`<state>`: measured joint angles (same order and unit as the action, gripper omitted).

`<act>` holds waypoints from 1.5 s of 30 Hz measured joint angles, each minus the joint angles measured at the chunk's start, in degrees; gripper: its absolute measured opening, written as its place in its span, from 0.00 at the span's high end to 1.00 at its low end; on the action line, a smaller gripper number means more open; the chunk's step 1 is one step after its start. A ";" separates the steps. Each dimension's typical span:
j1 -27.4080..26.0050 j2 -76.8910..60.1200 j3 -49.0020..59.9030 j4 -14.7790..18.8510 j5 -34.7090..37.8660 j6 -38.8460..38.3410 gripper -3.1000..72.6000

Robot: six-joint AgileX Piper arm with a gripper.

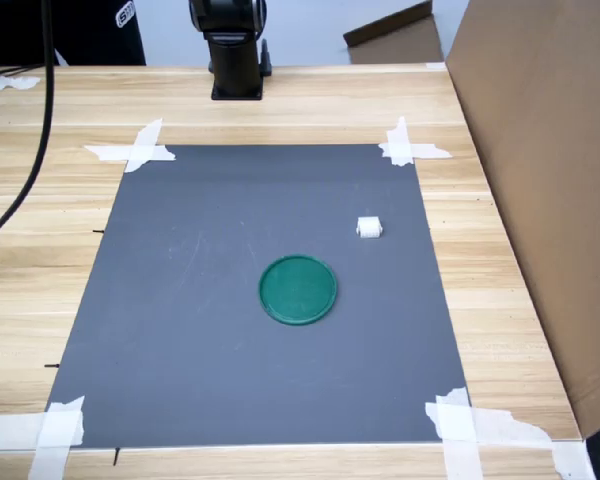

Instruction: Grasp a white terminal and put it in the green lid.

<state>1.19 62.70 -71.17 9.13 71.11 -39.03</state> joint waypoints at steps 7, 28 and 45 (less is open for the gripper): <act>8.63 3.99 -5.79 -4.50 0.52 7.02 0.32; 8.67 17.16 -19.41 -0.10 0.42 7.06 0.32; 22.16 27.60 -19.41 -7.29 0.23 5.17 0.32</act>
<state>23.36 90.29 -90.57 1.84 71.33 -33.86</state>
